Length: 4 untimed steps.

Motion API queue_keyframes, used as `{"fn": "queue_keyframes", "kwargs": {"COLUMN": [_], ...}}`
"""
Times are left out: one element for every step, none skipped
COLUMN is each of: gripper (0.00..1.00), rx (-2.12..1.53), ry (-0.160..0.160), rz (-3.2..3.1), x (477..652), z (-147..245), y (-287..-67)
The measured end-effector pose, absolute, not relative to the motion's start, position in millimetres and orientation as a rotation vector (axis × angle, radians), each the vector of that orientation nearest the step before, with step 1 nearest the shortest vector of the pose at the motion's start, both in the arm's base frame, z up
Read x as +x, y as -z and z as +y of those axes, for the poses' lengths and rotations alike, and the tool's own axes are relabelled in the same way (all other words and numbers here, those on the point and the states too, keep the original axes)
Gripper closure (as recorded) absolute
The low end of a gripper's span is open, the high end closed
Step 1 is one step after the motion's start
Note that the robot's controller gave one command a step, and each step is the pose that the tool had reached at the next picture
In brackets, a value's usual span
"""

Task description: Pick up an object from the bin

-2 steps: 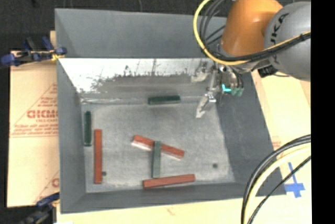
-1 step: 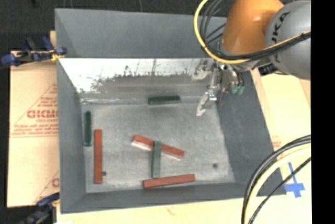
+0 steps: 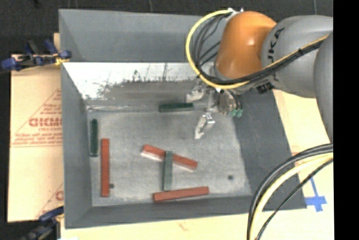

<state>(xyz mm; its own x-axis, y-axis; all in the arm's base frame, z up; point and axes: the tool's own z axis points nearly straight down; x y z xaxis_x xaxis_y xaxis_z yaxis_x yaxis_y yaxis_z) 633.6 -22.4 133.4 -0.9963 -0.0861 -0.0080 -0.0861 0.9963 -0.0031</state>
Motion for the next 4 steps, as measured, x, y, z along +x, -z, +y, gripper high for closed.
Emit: {"fn": "queue_keyframes", "kwargs": {"gripper": [0.00,0.00,0.00,0.00], "rx": [-0.174,-0.147,-0.233,-0.345], "ry": [0.003,0.002,0.007,-0.003], "rz": [3.123,3.125,3.128,3.117], "x": [644.8,613.1,605.2,556.0], "z": [4.4,6.4,47.0,28.1], "y": [-86.5,-91.2,-79.3,-80.3]}}
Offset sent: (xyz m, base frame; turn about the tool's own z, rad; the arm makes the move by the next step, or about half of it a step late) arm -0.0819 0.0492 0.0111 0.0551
